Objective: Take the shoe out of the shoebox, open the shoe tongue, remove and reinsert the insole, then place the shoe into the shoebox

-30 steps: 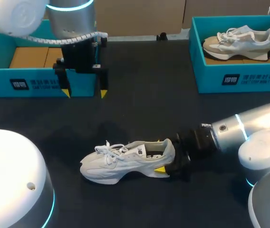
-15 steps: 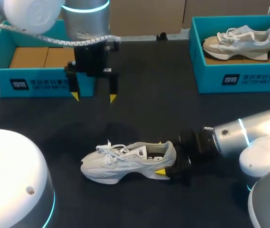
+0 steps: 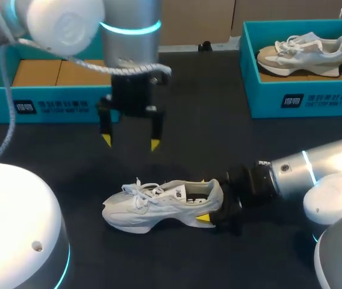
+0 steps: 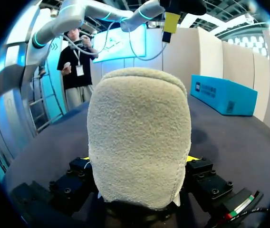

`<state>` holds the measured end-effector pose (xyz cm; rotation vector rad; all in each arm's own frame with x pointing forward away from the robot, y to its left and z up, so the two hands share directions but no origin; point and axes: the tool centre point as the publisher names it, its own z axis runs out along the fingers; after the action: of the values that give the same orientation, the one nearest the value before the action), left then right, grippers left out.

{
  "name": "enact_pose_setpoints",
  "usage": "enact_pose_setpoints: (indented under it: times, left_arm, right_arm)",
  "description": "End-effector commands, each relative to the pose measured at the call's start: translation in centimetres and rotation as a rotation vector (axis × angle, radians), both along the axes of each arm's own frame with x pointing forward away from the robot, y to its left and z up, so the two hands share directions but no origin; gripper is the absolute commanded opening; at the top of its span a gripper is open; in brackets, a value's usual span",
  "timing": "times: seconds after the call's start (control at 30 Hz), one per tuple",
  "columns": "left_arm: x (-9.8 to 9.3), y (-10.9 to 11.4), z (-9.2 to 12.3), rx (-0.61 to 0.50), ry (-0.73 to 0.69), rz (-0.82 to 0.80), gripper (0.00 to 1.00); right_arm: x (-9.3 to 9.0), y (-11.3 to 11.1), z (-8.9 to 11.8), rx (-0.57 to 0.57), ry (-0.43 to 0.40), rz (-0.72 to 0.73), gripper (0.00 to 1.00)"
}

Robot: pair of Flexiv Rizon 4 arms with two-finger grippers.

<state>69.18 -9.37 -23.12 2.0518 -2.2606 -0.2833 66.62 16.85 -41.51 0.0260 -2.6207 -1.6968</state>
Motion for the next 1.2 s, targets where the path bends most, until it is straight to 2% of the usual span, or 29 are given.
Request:
enact_pose_setpoints:
  times: [0.03, 0.4, 0.73, 1.0, 1.2]
  left_arm:
    - [-0.9, -2.3, -1.4, 0.008, 0.038, -0.01, 1.0]
    - [-0.9, -2.3, -1.4, 0.008, 0.038, -0.01, 1.0]
    - [-3.6, -6.5, -4.4, 0.081, 0.011, -0.055, 1.0]
    - [-4.0, -8.6, -6.6, 0.147, 0.016, -0.036, 1.0]
    - [-4.1, -9.2, -8.4, 0.188, -0.012, -0.017, 1.0]
  right_arm:
    - [-0.1, 0.1, 0.0, -0.004, -0.001, -0.001, 0.0]
    - [-0.1, 0.1, 0.0, -0.004, -0.001, -0.001, 0.0]
    - [-0.1, 0.1, 0.0, -0.004, -0.001, -0.001, 0.0]
    - [-0.1, 0.1, 0.0, -0.004, -0.001, -0.001, 0.0]
    - [-0.1, 0.1, 0.0, -0.004, -0.001, -0.001, 0.0]
